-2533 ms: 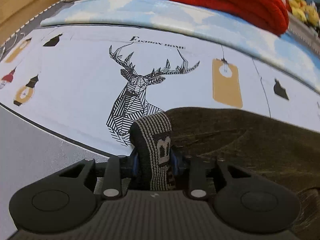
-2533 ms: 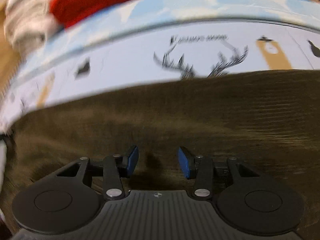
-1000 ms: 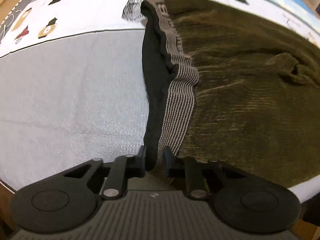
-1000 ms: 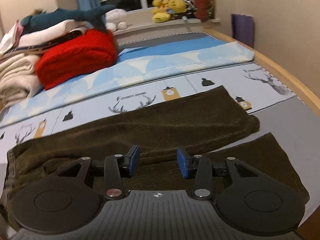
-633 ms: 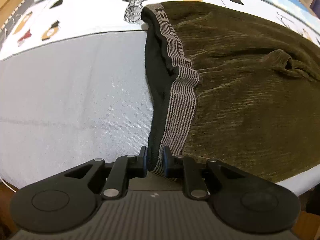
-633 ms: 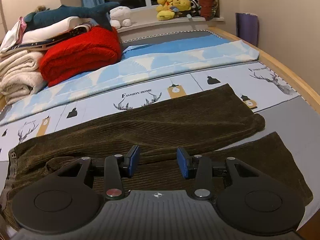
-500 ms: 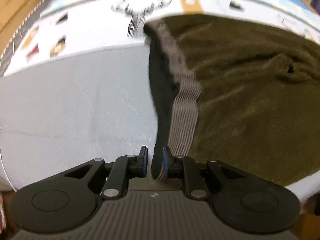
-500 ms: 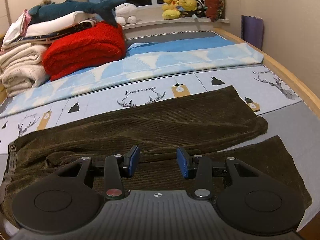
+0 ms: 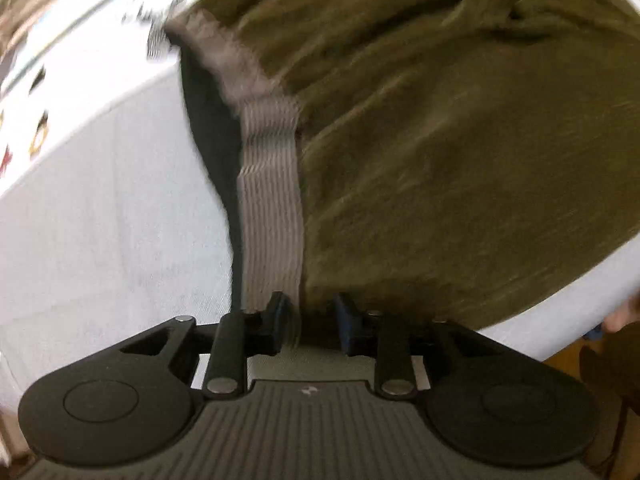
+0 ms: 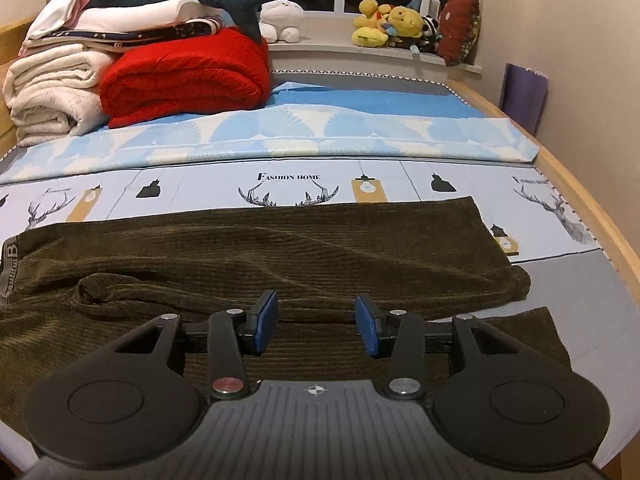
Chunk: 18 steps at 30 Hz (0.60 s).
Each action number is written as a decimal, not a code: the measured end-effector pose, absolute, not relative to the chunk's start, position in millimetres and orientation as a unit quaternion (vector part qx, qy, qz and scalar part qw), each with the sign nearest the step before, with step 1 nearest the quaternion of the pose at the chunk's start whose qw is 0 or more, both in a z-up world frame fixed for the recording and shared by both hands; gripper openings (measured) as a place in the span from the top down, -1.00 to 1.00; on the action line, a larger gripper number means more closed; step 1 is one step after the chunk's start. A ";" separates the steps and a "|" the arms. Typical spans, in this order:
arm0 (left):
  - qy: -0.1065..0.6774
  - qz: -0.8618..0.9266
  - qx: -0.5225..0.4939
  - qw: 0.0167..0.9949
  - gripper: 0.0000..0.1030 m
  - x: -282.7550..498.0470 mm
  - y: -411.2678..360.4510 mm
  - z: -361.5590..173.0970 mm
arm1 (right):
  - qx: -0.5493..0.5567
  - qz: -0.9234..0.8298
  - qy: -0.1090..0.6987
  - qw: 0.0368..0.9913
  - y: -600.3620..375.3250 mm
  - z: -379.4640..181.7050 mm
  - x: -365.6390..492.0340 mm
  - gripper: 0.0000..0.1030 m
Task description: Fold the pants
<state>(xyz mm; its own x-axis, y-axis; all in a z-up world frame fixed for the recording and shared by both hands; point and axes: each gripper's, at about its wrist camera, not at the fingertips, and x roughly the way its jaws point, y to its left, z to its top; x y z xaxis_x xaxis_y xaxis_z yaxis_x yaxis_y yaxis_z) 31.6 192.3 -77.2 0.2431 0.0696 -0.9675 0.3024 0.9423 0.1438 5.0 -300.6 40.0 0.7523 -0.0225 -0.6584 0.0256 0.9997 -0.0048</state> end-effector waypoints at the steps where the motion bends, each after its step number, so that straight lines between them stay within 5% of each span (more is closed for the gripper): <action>1: 0.601 -0.095 0.150 0.780 0.38 30.0 187.8 -73.0 | -0.003 -0.012 0.351 0.936 -299.6 39.8 5.0 0.10; 7: 0.632 -0.119 0.200 0.739 0.32 25.3 172.6 -96.0 | -0.025 -0.008 0.351 0.936 -293.3 38.8 7.1 0.09; 18: 0.546 -0.103 0.106 0.825 -0.03 49.9 167.5 -38.4 | 0.009 -0.008 0.349 0.937 -295.8 41.7 15.1 0.09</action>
<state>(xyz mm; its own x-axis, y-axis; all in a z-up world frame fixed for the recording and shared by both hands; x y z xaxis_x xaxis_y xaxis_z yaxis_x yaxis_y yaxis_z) 49.9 167.5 -38.4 0.3834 -0.0538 -0.9220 0.2862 0.9561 0.0632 15.1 -295.8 41.7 0.7565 -0.0082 -0.6539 0.0204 0.9997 0.0111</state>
